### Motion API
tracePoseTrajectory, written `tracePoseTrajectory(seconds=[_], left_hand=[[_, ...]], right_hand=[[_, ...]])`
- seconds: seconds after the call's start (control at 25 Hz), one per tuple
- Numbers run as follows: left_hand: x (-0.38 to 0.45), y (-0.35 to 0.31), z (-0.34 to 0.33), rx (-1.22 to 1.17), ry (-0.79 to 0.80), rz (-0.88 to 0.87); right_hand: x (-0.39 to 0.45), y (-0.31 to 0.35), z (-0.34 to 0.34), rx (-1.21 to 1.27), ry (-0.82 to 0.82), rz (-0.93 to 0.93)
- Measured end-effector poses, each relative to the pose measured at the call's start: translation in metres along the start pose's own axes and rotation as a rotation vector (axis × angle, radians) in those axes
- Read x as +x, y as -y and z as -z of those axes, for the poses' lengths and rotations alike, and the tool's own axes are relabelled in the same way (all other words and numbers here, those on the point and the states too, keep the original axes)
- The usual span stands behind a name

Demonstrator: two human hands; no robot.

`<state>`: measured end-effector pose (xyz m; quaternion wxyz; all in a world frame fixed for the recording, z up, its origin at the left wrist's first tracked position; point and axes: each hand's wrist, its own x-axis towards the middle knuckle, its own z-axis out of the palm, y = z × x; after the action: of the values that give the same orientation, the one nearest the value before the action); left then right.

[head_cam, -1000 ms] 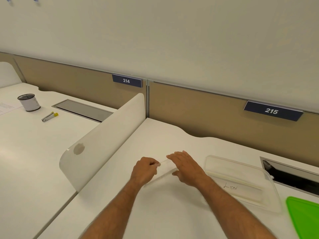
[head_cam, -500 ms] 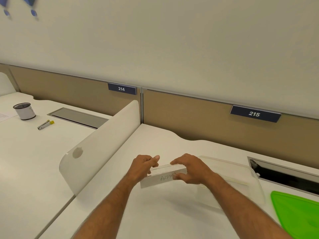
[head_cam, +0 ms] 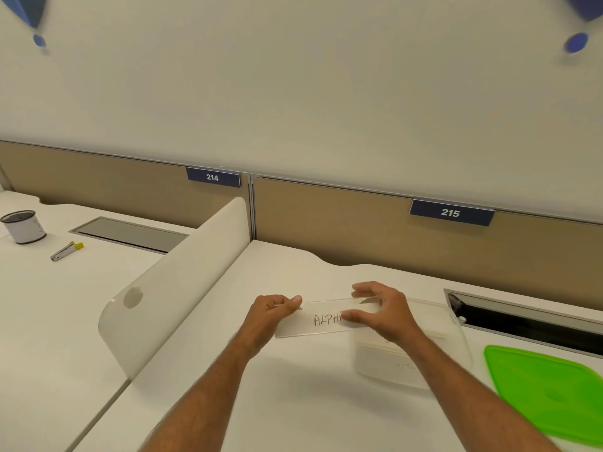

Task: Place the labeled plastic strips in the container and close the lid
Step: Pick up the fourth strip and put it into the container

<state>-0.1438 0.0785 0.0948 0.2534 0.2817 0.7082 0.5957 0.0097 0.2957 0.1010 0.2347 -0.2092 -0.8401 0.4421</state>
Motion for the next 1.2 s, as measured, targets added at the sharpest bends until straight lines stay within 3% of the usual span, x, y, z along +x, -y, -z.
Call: tracePoseTrajectory(seconds=[0.28,0.6,0.8,1.08,1.2], left_hand=[[-0.001,-0.006,-0.032,-0.143,0.09,-0.106],[0.013,-0.012,-0.061,-0.06,0.174,-0.12],[0.027,-0.018,-0.093,0.107,0.252,-0.171],[0.05,-0.023,-0.133,0.542,0.236,-0.298],[0.064,-0.027,-0.139,0.704,0.288,-0.302]], right_hand=[[-0.017,-0.009,0.029,0.16,-0.17,-0.064],[-0.039,-0.023,0.073,0.07,-0.094,-0.12],[-0.046,-0.038,0.112,-0.06,-0.054,-0.179],[-0.041,-0.06,0.138,-0.224,-0.044,-0.28],[-0.031,-0.067,0.142,-0.33,0.033,-0.288]])
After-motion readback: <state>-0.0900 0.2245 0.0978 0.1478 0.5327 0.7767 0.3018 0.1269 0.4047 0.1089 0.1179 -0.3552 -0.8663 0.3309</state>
